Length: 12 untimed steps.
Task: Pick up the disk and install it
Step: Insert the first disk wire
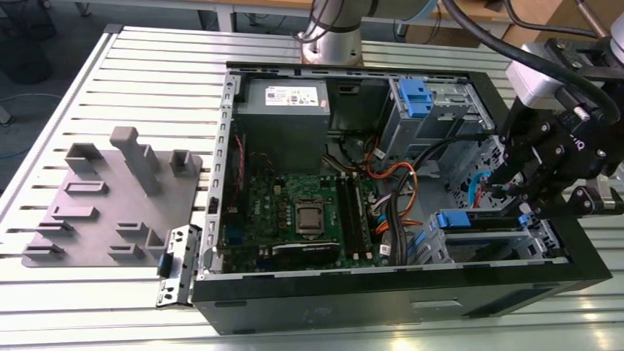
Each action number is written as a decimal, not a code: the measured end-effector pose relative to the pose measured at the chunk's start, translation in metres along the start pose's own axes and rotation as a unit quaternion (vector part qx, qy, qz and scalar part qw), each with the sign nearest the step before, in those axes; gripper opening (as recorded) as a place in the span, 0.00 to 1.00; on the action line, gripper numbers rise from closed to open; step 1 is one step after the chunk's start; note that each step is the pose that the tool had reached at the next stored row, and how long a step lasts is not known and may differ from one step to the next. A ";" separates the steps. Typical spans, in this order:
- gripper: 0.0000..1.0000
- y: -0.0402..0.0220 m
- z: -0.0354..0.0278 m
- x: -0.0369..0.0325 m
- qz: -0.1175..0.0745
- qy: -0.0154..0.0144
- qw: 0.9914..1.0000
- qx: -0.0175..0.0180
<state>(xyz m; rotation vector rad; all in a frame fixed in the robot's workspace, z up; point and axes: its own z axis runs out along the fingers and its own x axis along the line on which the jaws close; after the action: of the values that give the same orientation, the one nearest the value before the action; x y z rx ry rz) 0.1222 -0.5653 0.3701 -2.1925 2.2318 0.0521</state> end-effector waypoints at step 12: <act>0.48 0.0001 0.0033 -0.0098 0.000 0.001 1.000 0.000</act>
<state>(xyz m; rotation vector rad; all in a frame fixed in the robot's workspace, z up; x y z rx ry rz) 0.1222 -0.5554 0.3672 -2.1931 2.2323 0.0494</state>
